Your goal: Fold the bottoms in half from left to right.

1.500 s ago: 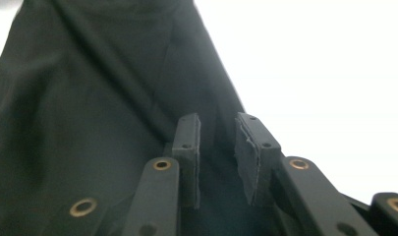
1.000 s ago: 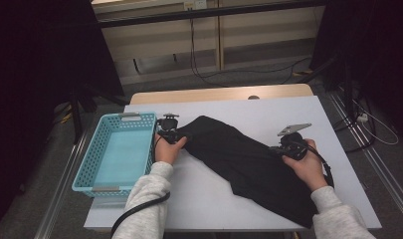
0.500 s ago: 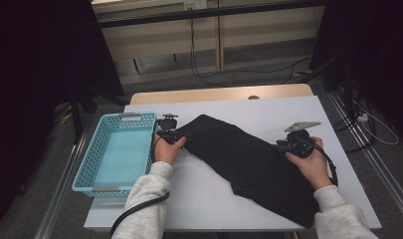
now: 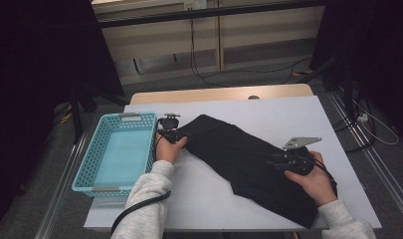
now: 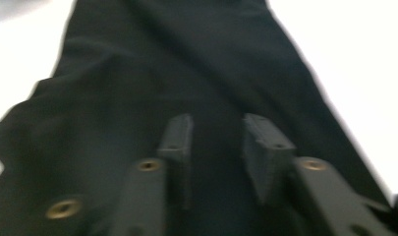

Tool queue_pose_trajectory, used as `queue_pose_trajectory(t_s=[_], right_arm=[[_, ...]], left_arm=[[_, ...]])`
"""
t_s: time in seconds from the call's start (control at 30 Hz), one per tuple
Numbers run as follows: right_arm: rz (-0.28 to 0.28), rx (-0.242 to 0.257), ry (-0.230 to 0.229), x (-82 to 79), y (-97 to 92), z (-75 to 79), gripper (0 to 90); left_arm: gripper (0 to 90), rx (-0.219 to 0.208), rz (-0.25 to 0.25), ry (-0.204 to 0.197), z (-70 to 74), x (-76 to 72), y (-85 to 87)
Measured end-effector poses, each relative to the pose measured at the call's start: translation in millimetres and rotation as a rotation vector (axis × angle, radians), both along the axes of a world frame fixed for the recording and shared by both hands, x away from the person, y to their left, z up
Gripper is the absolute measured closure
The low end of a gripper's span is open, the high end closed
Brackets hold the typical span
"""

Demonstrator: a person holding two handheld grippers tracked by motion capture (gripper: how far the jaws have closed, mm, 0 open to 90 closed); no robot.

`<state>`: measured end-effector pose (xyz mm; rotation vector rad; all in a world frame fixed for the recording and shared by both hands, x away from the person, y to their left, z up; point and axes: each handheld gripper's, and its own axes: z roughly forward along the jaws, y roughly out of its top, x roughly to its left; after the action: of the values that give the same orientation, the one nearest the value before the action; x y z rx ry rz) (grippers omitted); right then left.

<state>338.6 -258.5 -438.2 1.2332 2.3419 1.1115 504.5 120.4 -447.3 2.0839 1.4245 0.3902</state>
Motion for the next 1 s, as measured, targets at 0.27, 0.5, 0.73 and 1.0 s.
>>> queue_pose_trajectory(t_s=[0.27, 0.5, 0.73, 1.0], right_arm=[[0.046, 0.038, 0.023, -21.5, 10.2, -2.2, 78.2], [0.065, 0.028, 0.022, -35.2, 16.0, -2.6, 76.5], [0.128, 0.052, 0.021, -31.5, 43.9, -2.7, 74.0], [0.2, 0.013, 0.053, -35.2, 61.6, -14.5, 70.6]], left_arm=[[11.6, -0.012, 0.002, -0.019, 8.4, -0.8, 3.7], [11.6, -0.014, 0.005, -0.023, 10.9, -0.7, 6.6], [11.9, -0.012, -0.003, -0.037, 12.4, -1.4, 3.4], [12.1, -0.007, -0.004, -0.039, 17.7, -2.4, 5.0]])
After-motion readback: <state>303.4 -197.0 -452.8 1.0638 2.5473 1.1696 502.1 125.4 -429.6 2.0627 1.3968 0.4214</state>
